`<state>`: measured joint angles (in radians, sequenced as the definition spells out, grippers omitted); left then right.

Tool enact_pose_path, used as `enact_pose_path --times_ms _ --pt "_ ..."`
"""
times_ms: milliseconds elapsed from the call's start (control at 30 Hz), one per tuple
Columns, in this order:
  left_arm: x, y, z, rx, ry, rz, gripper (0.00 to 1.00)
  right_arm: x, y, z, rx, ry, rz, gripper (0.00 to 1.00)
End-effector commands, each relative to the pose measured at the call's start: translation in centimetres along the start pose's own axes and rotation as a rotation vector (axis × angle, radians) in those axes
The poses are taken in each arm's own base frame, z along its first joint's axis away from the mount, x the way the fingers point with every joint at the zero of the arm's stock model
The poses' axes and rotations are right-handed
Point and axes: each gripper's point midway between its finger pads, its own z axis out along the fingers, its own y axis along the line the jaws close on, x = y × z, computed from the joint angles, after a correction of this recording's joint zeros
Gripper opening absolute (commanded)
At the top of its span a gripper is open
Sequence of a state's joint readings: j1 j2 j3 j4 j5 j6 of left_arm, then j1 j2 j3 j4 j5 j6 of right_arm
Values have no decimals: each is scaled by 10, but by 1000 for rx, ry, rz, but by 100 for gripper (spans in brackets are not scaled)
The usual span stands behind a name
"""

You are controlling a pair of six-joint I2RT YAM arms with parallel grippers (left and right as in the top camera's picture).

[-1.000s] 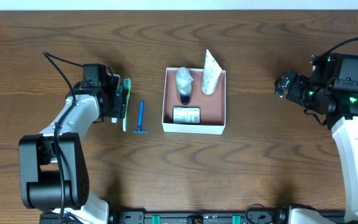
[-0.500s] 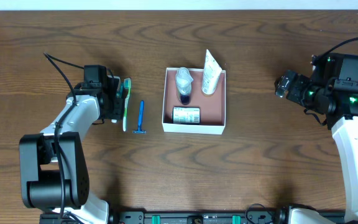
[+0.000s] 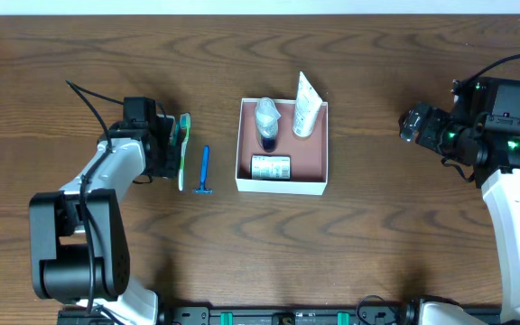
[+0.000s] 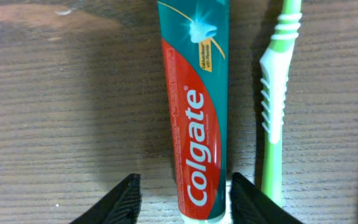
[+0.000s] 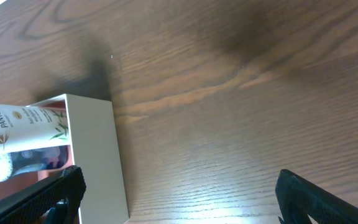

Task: Pack container
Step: 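Move the left gripper over the Colgate toothpaste tube and grasp it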

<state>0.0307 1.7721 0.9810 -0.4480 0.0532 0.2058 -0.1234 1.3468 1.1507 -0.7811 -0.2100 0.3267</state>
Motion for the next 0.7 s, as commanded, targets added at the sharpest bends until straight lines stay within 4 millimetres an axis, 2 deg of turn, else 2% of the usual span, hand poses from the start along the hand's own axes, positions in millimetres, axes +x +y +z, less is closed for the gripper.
enact_pose_path --times_ms 0,133,400,467,667 --pt "13 -4 12 18 51 1 43 -3 -1 -1 -3 -7 14 99" --pt "17 -5 15 20 68 1 43 -3 -1 -1 -3 -8 14 99" --pt "15 -4 14 19 60 1 22 -3 -1 -1 -3 -8 14 99" --pt "13 -4 13 18 58 1 21 -3 -1 -1 -3 -8 14 99" --pt "3 -3 -7 16 39 1 15 -3 -1 -1 -3 -8 14 99"
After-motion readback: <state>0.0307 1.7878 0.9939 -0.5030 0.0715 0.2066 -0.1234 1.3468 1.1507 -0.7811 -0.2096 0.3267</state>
